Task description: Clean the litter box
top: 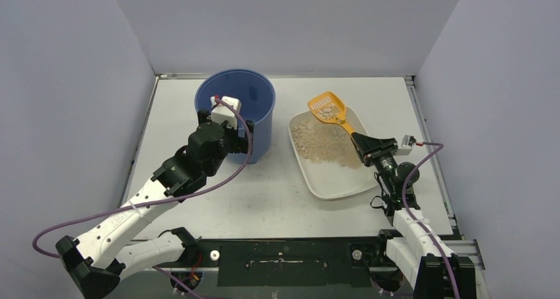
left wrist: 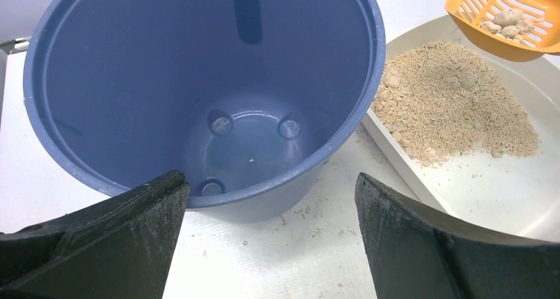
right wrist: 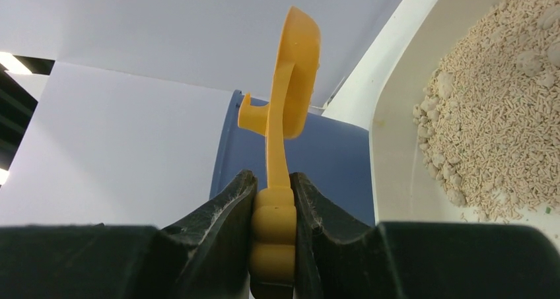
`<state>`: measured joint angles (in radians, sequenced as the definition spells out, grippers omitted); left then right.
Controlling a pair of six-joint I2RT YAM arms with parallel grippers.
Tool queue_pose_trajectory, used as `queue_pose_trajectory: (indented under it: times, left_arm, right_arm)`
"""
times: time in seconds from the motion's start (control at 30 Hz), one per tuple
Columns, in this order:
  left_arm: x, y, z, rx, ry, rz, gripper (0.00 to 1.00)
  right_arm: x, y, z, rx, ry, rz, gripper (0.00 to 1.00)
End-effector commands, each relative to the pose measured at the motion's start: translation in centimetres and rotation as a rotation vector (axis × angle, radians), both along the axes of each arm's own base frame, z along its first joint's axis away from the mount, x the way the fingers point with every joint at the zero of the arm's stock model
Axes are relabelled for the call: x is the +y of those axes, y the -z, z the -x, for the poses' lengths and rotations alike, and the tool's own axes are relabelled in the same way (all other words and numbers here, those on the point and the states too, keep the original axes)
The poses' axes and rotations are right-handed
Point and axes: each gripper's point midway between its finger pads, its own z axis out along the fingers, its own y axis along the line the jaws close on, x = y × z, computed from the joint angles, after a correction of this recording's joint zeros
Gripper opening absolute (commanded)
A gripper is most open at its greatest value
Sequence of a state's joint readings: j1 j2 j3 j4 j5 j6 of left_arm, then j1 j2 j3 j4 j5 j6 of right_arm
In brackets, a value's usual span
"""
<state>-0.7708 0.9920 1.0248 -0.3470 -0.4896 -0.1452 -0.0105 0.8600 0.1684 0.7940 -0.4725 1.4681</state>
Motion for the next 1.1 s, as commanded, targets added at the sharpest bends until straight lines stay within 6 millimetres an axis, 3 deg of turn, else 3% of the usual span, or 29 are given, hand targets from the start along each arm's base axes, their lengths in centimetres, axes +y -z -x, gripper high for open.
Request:
queue_pose_trajectory:
  times: [0.0, 0.2, 0.53, 0.73, 1.07]
  left_arm:
    - [-0.1, -2.6, 0.3, -0.073, 0.015, 0.074, 0.95]
    - [0.3, -3.1, 0.5, -0.090, 0.006, 0.092, 0.95]
    - [2.2, -4.9, 1.1, -0.157, -0.059, 0.153, 0.95]
    - [3.6, -6.0, 1.5, -0.197, -0.098, 0.196, 0.95]
    - [5.9, -6.8, 1.5, -0.231, -0.160, 0.253, 0.95]
  right_arm:
    - [0.3, -5.1, -0.2, -0.150, -0.010, 0.029, 0.00]
    - [0.7, -7.7, -1.0, -0.195, -0.036, 0.039, 0.00]
    - [5.1, -12.1, -2.1, -0.269, -0.159, 0.082, 0.00]
    - [9.3, -14.2, -2.6, -0.317, -0.255, 0.144, 0.00]
    - [16.1, -14.6, -3.7, -0.391, -0.445, 0.348, 0.00]
